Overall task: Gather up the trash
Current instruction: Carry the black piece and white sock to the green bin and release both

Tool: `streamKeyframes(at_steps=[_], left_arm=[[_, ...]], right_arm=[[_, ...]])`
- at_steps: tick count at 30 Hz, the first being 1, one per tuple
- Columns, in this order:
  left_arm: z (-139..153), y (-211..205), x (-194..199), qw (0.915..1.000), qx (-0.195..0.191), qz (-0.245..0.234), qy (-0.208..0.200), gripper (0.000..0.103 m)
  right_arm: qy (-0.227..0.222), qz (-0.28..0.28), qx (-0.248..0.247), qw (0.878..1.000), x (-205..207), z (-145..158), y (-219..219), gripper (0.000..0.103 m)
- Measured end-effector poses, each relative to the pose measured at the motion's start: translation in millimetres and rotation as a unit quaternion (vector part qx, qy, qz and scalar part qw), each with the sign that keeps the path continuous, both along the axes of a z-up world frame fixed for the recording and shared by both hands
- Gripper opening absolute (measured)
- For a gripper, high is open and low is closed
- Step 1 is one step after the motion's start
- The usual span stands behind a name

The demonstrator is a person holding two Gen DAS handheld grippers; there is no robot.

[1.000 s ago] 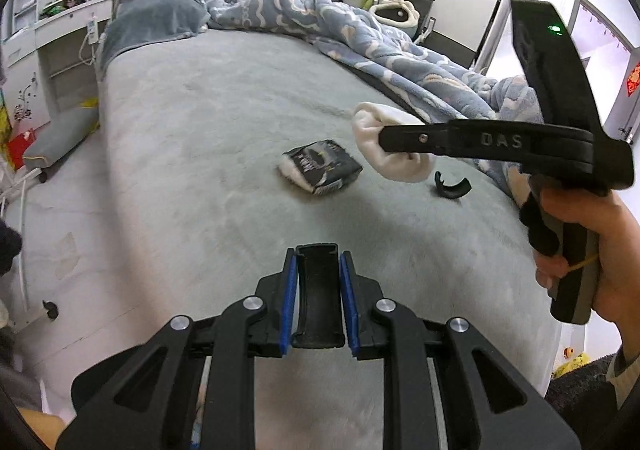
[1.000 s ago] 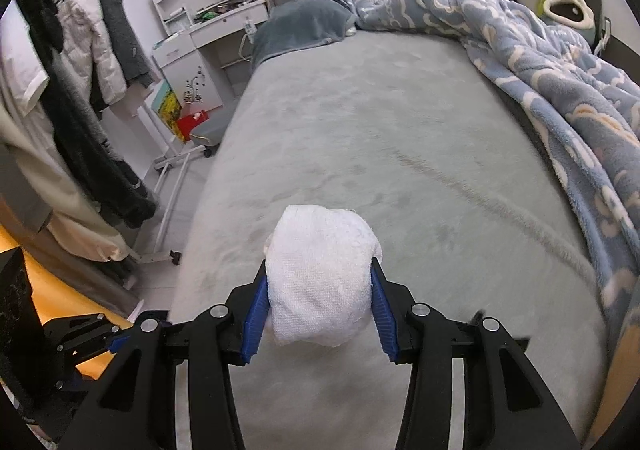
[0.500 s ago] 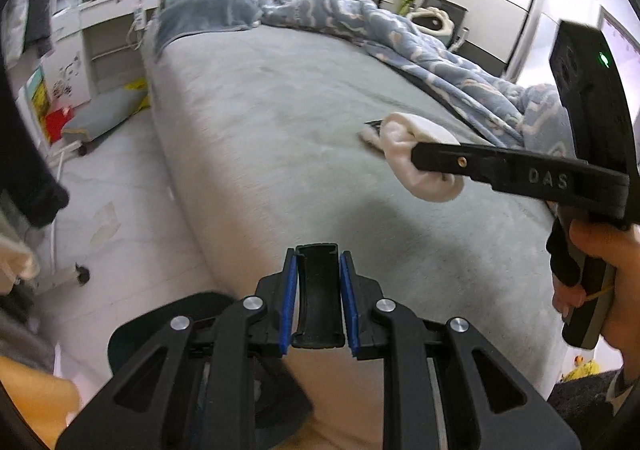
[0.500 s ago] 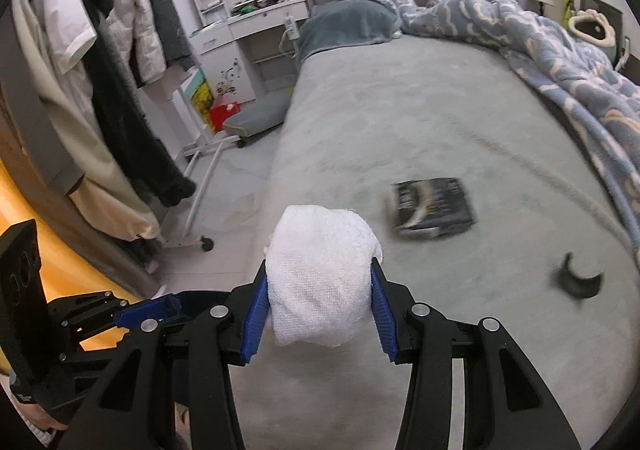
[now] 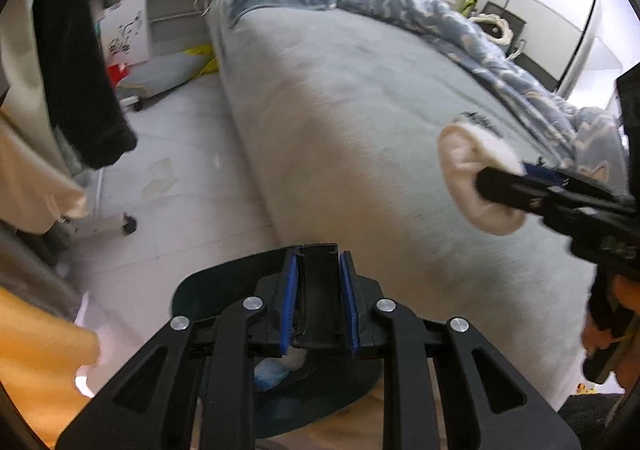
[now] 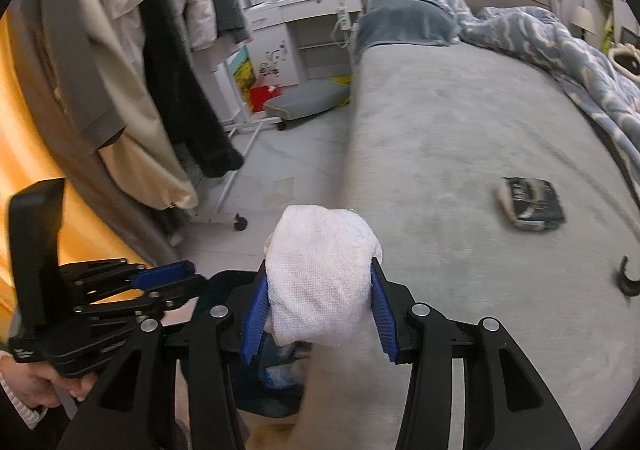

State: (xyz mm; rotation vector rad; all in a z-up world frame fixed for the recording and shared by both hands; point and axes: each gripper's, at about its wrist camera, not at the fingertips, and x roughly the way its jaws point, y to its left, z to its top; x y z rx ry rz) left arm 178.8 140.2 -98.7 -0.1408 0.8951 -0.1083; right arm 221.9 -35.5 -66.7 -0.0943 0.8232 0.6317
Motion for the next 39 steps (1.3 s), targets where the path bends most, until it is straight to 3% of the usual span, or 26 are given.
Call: streamKeyframes(at_steps=[14,24,26,31,39], left_arm=[[-49,41,3,0.9959,-0.013,0.019,0.088,0.023],[-87,57,-1,0.9834,-0.059,0.008,0.171,0.023],[-87,59,-1,0.9827,-0.061,0.005,0.174,0.025],[-76,66,-5,0.9860,-0.052,0.008,0.158,0.050],[-49,77,-14,0.9948,-0.015,0.008,0.100,0.062]], right_arm=[[0.012,0.041,-0.019,0.999,-4,-15,53,0.047],[0.025,0.058,-0.034,0.997,-4,-29,77,0.047],[0.028,0.059,-0.038,0.997,-3,-32,82,0.047],[0.039,0.056,-0.054,0.996,1,-43,90,0.047],[0.061,0.055,-0.084,0.993,7,-64,104,0.047]])
